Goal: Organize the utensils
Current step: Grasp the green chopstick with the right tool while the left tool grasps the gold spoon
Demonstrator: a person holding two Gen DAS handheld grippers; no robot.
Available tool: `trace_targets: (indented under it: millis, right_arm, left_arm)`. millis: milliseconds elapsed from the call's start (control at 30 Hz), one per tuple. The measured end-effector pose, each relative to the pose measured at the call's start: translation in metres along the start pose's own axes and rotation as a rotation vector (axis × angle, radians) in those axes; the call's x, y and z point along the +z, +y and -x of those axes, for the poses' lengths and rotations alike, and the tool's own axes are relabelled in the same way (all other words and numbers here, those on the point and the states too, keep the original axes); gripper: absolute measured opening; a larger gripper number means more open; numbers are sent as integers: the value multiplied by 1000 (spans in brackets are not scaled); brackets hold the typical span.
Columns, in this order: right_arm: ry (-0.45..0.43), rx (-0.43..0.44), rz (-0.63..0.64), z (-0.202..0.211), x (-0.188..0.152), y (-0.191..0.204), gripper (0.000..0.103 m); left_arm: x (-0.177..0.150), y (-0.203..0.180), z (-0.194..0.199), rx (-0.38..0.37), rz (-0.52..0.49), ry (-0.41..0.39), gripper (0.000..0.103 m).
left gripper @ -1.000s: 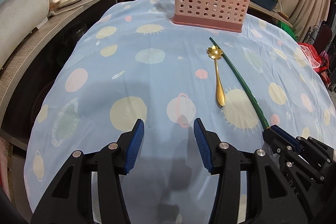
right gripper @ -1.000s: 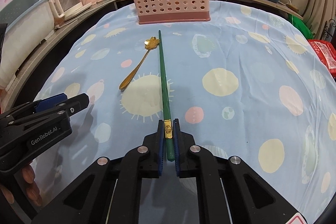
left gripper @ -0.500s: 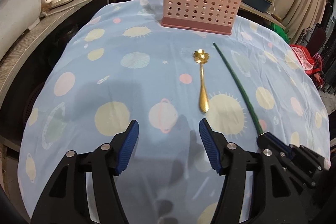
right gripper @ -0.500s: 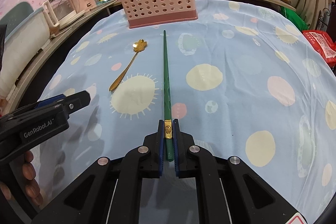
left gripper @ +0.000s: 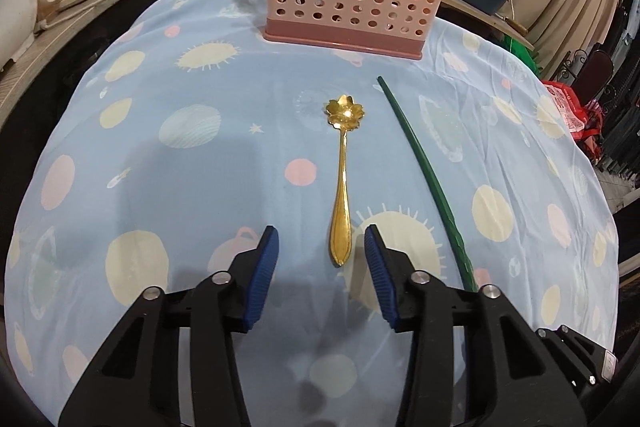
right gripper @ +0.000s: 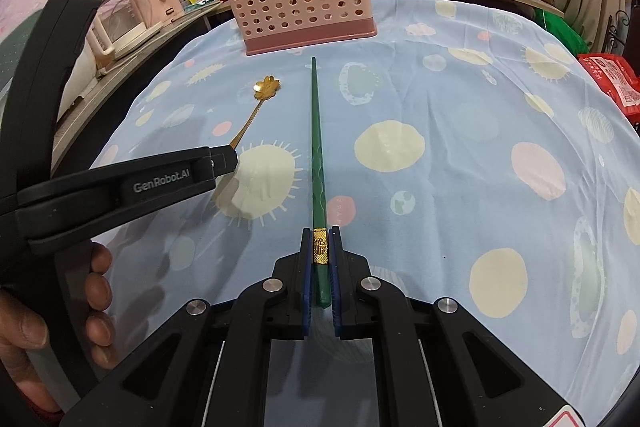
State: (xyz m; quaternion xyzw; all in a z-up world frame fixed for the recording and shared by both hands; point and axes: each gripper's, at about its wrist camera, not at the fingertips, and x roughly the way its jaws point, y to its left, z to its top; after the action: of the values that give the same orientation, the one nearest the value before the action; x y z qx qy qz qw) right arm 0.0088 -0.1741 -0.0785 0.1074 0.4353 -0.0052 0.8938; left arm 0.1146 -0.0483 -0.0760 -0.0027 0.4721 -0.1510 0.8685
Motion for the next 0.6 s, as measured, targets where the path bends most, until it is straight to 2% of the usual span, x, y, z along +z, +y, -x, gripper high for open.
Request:
trace_targets:
  millis: [133,200,600]
  right_arm:
    - [0,0,0,0,0,0,8]
    - [0,-1,0,0,0,0,8]
    - [-5,7,-14,2,2,-2,7]
  left_arm:
    - [1,0,-2,-3,-9,-2,24]
    - [1,0,-2,-2,-14,-2,12]
    - [-9,4,16,-20,-14,-9,10]
